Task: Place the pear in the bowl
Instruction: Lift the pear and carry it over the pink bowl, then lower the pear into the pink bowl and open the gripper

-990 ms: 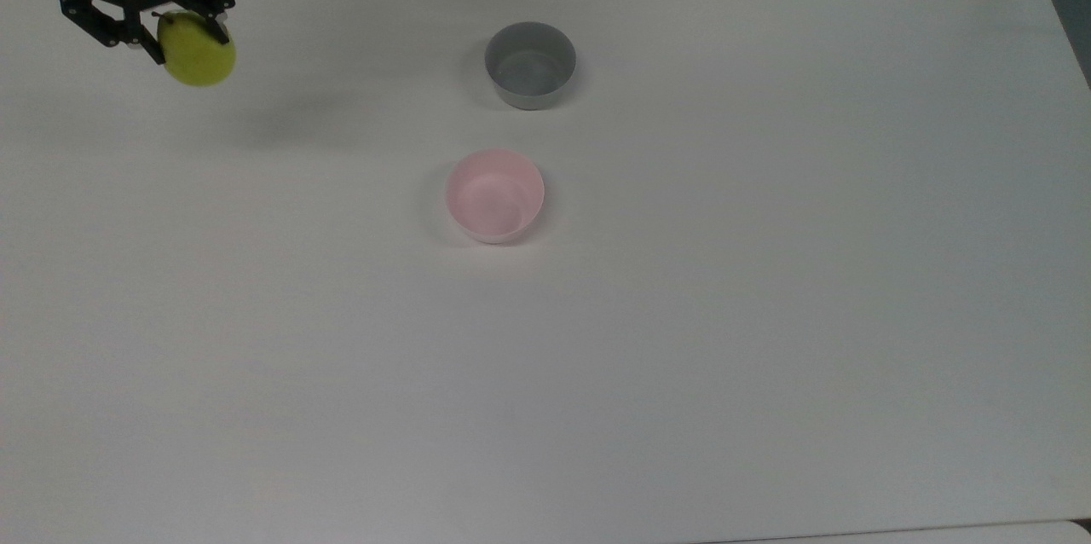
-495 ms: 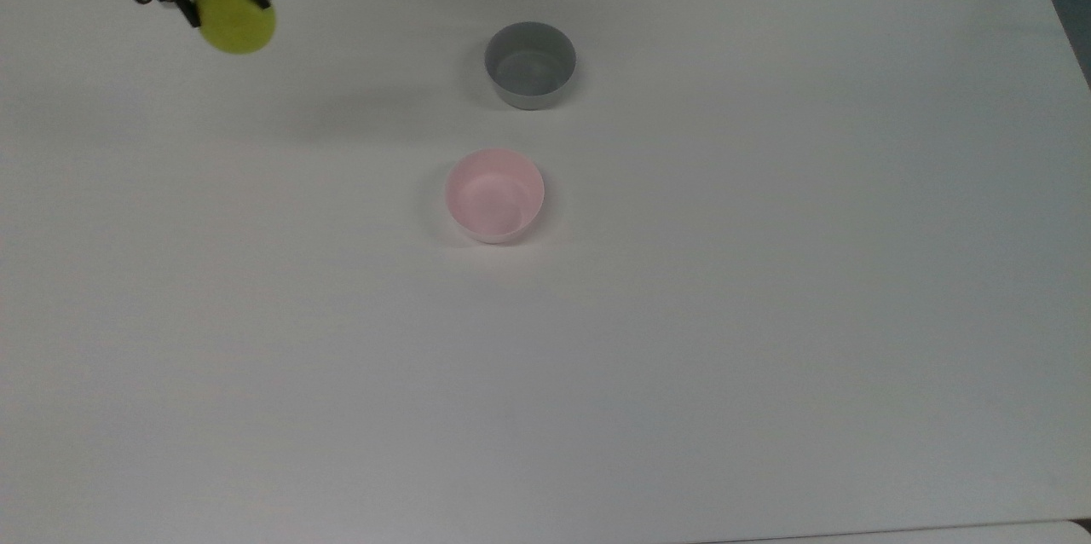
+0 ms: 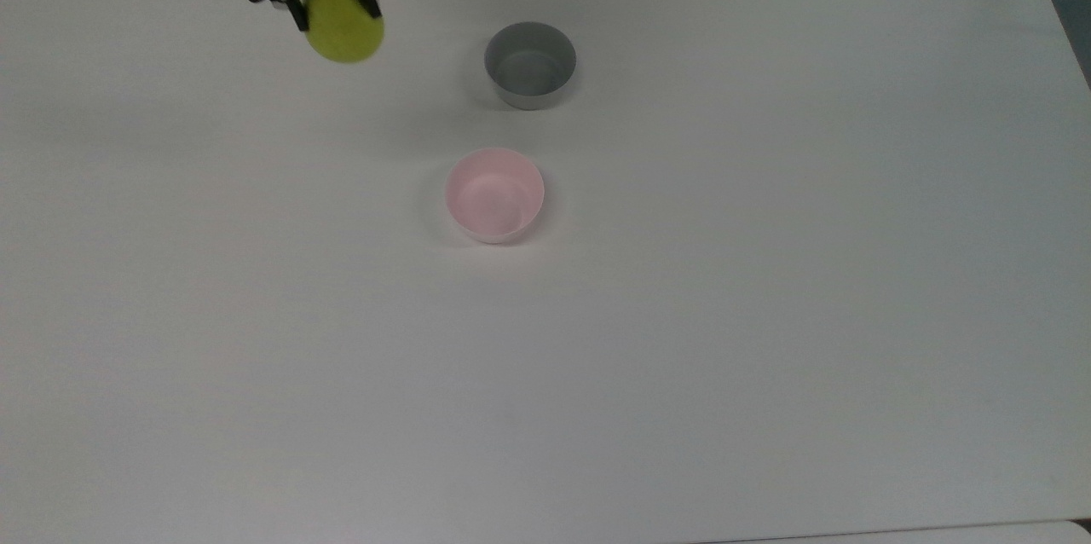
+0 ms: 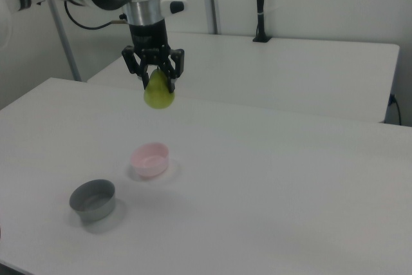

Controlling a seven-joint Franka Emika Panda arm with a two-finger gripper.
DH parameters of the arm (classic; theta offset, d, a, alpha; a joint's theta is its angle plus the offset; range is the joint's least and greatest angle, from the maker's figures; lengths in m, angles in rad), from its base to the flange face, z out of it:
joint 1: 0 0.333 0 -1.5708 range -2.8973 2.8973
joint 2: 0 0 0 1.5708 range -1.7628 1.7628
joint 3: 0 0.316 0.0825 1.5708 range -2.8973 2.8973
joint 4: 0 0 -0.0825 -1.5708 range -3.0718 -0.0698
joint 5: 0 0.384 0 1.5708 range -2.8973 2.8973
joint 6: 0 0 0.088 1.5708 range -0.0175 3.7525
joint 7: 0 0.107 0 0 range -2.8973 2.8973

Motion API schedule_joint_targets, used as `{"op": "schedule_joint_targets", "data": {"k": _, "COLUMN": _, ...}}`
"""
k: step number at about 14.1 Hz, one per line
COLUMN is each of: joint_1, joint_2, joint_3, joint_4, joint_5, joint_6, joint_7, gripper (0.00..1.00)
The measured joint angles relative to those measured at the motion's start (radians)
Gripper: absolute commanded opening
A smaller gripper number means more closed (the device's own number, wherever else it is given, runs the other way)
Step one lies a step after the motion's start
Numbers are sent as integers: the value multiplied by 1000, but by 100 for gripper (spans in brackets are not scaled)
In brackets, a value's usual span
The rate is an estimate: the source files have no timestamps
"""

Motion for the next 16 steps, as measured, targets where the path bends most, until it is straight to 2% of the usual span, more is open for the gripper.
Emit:
{"op": "schedule_joint_targets", "data": {"k": 7, "joint_1": 133, "joint_2": -20, "joint_3": 2, "joint_4": -254, "joint_5": 1, "joint_6": 314, "joint_7": 194, "gripper": 0}}
{"op": "schedule_joint_targets", "data": {"k": 12, "joint_1": 199, "joint_2": -16, "joint_3": 11, "joint_4": -431, "joint_5": 1, "joint_6": 542, "joint_7": 276, "gripper": 0}}
{"op": "schedule_joint_targets", "data": {"k": 16, "joint_1": 220, "joint_2": 9, "joint_3": 20, "joint_4": -503, "joint_5": 1, "joint_6": 636, "joint_7": 290, "gripper": 0}}
